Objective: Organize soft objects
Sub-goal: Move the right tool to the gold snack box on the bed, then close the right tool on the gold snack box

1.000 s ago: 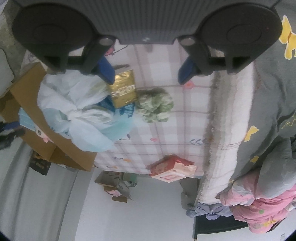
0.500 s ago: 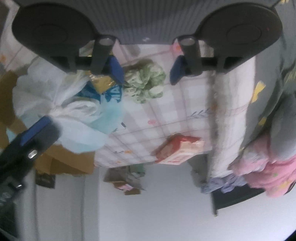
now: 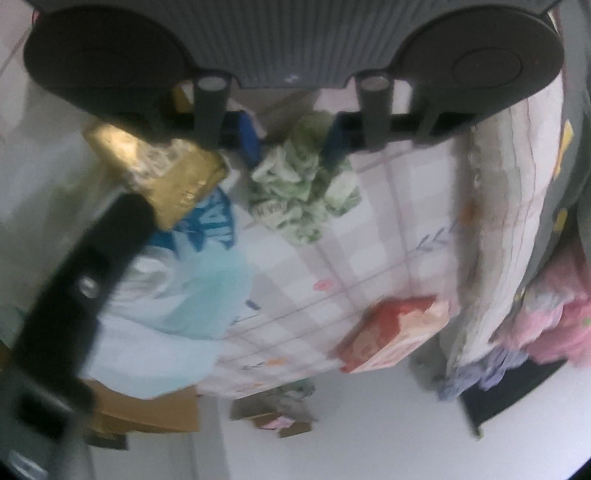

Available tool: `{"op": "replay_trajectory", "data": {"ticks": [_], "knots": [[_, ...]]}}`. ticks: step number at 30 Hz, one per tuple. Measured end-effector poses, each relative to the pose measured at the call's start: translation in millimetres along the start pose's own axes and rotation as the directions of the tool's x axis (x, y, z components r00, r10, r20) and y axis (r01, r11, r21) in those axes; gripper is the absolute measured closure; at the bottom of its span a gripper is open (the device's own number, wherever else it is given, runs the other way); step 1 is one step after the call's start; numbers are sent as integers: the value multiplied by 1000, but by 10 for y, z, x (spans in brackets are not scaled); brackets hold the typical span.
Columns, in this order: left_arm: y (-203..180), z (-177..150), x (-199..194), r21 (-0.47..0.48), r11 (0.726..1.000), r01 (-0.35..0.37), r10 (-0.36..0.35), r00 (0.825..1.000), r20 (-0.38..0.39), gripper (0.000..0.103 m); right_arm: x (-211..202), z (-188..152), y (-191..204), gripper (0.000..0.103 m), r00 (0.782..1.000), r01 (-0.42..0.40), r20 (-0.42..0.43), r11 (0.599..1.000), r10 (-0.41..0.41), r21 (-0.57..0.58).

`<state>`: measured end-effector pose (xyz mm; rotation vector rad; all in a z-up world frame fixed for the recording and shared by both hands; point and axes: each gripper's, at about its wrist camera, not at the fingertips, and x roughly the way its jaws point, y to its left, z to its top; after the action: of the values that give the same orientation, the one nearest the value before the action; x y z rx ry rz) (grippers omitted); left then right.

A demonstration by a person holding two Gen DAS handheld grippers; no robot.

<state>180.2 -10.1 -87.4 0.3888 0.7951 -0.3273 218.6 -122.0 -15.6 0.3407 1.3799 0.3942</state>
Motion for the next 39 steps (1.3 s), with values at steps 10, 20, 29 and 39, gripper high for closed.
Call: {"op": "replay_trajectory", "data": {"ticks": [10, 20, 29, 39], "knots": [[409, -124, -348, -165, 985, -42, 44, 999, 12, 87, 215, 88, 221, 58, 994, 105, -30, 992, -108, -73], [663, -393, -494, -259, 964, -55, 53, 998, -17, 87, 586, 179, 325, 58, 972, 192, -115, 976, -203, -100], [656, -443, -480, -265, 963, -48, 45, 999, -19, 87, 795, 252, 328, 47, 974, 163, -151, 986, -166, -33], [656, -446, -446, -281, 959, -43, 40, 999, -14, 87, 909, 267, 528, 36, 977, 174, -114, 982, -181, -71]]}}
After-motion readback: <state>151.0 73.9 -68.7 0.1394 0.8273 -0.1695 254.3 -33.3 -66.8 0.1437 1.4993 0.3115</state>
